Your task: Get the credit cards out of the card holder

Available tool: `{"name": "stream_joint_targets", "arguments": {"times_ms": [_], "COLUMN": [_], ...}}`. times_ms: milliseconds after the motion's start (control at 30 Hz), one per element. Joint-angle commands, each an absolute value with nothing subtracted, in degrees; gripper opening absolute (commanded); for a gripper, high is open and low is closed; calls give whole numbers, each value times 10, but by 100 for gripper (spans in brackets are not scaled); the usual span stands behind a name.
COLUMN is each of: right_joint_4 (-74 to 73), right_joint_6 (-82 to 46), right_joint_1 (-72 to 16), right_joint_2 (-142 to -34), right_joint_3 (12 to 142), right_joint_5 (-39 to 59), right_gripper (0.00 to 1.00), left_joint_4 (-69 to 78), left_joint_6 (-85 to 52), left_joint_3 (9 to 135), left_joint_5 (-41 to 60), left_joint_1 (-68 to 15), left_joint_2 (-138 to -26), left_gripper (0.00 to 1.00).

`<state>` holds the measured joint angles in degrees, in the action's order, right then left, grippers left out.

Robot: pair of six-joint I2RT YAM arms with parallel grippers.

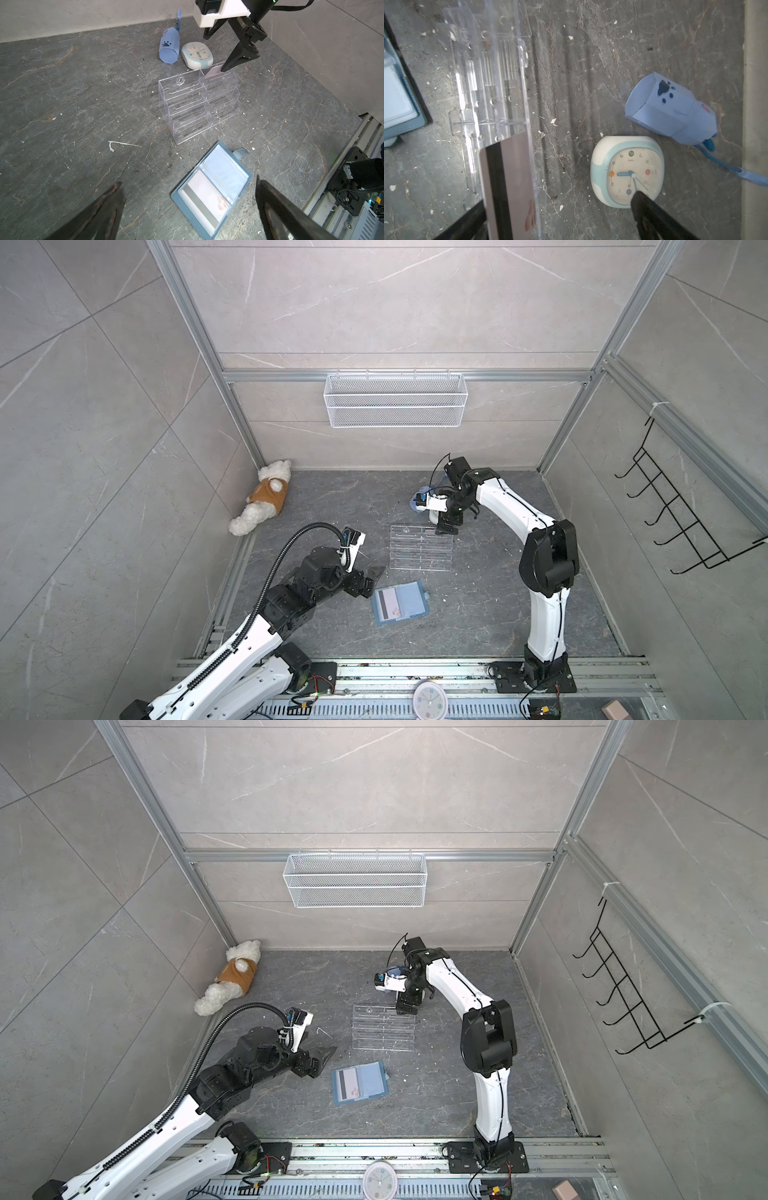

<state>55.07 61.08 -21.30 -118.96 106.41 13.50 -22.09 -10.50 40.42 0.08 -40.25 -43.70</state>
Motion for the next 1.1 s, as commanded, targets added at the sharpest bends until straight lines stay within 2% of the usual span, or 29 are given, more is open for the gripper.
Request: {"name": "stream_joint_targets", "arguments": {"times_ms": [0, 333, 533, 833, 1067], "right_joint_4": [540, 559, 531, 314, 149], "right_joint_6": [589, 578, 561, 436, 239], "right_joint_1": [-212, -210, -209, -203, -197], "right_joint_2": [-1202, -1198, -1131, -906, -715], "right_joint_3": [1095, 1147, 1107, 930, 786], "right_joint_5": [129, 112, 118, 82, -14], "right_gripper": [100, 100, 100, 100, 100], "left_joint_4": [-192, -189, -190, -225, -234], "left_joint_6": [-100, -102, -110, -228, -370], "left_joint_3": [405, 405, 405, 410, 383], "left_joint_5": [-9, -3, -1, -13, 17], "left_joint_1": [-403, -404, -404, -404, -404], "left_joint_2": [-435, -433, -421, -434, -473], "left_gripper": [100, 100, 100, 100, 99]}}
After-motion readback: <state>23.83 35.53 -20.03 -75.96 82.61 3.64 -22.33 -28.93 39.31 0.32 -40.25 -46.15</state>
